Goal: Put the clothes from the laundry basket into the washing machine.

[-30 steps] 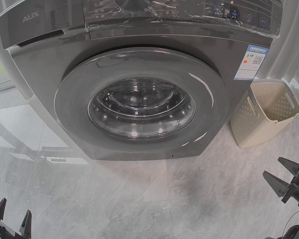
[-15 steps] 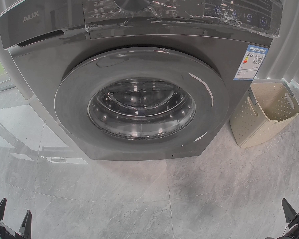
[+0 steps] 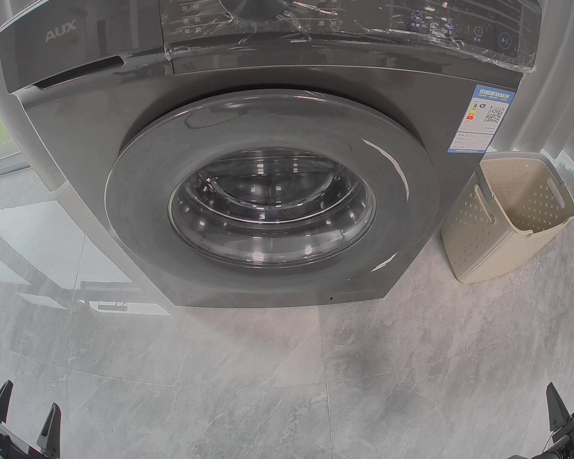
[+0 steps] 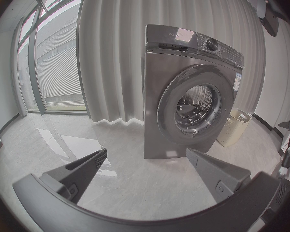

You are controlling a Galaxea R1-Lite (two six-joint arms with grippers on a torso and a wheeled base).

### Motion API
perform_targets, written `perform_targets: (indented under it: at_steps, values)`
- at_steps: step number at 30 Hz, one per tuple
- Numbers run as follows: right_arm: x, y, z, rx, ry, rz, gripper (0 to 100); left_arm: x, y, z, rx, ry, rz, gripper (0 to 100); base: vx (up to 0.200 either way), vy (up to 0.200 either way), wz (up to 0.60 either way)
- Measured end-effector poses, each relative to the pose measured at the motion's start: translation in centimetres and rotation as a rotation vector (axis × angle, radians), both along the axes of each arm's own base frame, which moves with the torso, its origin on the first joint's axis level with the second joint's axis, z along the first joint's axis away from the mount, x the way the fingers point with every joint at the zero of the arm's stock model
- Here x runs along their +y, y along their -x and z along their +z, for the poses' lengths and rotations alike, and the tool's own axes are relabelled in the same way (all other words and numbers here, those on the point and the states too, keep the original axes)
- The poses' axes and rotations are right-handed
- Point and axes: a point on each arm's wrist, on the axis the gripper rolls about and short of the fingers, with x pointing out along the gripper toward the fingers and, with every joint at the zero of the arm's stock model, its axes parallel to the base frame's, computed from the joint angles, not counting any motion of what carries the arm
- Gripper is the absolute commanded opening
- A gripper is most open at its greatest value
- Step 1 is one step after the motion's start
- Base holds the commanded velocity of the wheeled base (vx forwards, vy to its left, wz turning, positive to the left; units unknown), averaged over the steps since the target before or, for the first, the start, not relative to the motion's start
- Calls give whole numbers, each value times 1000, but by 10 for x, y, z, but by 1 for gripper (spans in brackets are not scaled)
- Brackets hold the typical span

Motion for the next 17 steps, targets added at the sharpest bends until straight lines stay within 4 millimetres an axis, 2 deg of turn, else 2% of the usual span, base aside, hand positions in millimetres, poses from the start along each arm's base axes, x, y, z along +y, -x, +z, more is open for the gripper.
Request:
perform_targets:
  at_steps: [17]
  values:
    - [1, 1, 2, -26, 26, 14, 100, 0, 0, 0, 0, 11, -4, 100, 0, 0, 0]
